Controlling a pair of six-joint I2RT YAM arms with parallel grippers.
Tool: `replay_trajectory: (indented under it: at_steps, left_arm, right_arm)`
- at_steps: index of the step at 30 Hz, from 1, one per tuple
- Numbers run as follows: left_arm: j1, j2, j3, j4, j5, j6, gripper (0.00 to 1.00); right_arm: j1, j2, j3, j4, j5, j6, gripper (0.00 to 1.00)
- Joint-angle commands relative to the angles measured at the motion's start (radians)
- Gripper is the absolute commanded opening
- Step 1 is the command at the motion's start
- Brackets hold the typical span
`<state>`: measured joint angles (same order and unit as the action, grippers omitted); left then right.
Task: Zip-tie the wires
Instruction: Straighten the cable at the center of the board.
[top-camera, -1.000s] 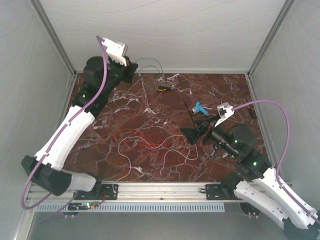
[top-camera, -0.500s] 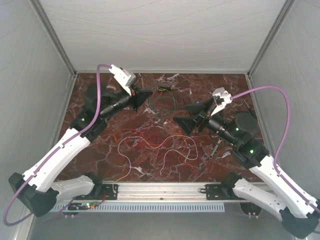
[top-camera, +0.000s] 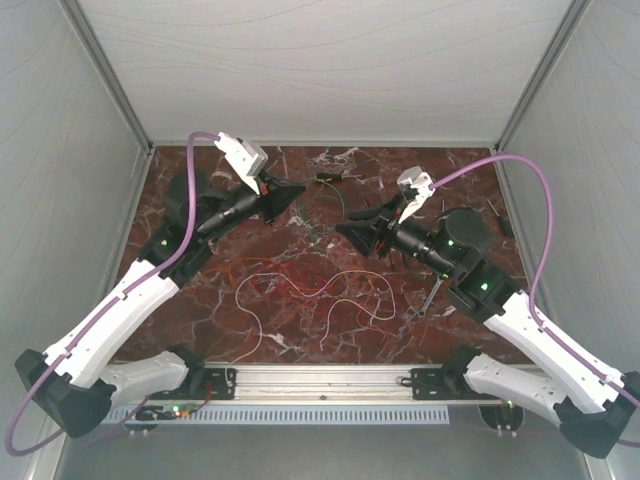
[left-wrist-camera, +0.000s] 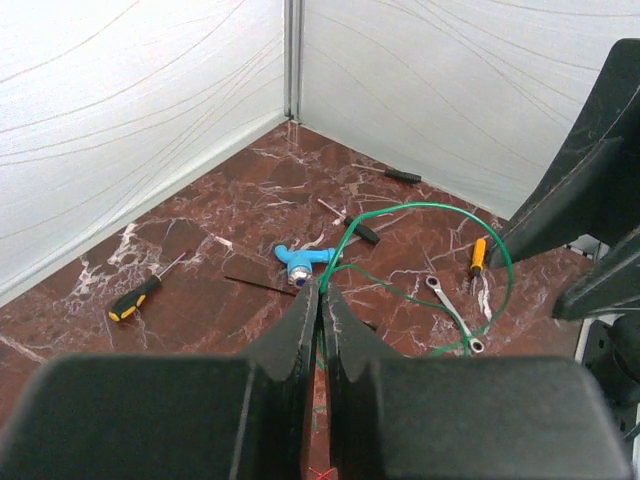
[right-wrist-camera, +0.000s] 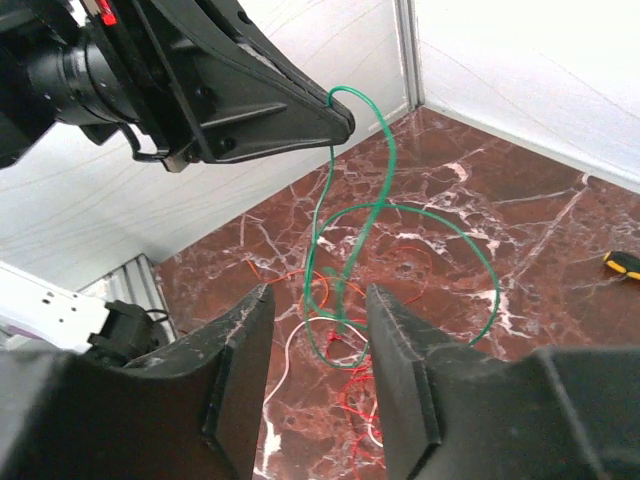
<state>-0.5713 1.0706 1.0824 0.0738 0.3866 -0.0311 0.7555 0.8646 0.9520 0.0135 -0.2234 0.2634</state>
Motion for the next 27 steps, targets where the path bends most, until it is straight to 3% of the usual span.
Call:
replay_trajectory:
  at_steps: [1, 7, 19, 21, 23, 27]
  left_arm:
    - [-0.004, -0.022, 0.001, 0.074, 0.028, -0.008, 0.00]
    - [-0.004, -0.026, -0.005, 0.081, 0.034, -0.012, 0.00]
    - [-0.004, -0.035, -0.024, 0.107, 0.065, -0.015, 0.00]
    - [-0.004, -0.033, -0.024, 0.106, 0.059, -0.012, 0.00]
    - [-0.004, -0.032, -0.024, 0.104, 0.047, -0.009, 0.00]
    - [-0.004, -0.032, -0.032, 0.108, 0.017, -0.002, 0.00]
  right_arm:
    - [0.011, 0.017, 0.043, 0.049, 0.033, -0.031, 0.35]
    - [0.013, 0.032, 0.050, 0.036, 0.102, -0.030, 0.25]
    - [0.015, 0.081, 0.062, 0.044, 0.123, -0.016, 0.24]
    - [0.015, 0.085, 0.062, 0.047, 0.126, -0.018, 0.18]
    - [0.015, 0.083, 0.061, 0.050, 0.128, -0.020, 0.02]
    - [0.015, 0.066, 0.068, 0.055, 0.122, -0.045, 0.00]
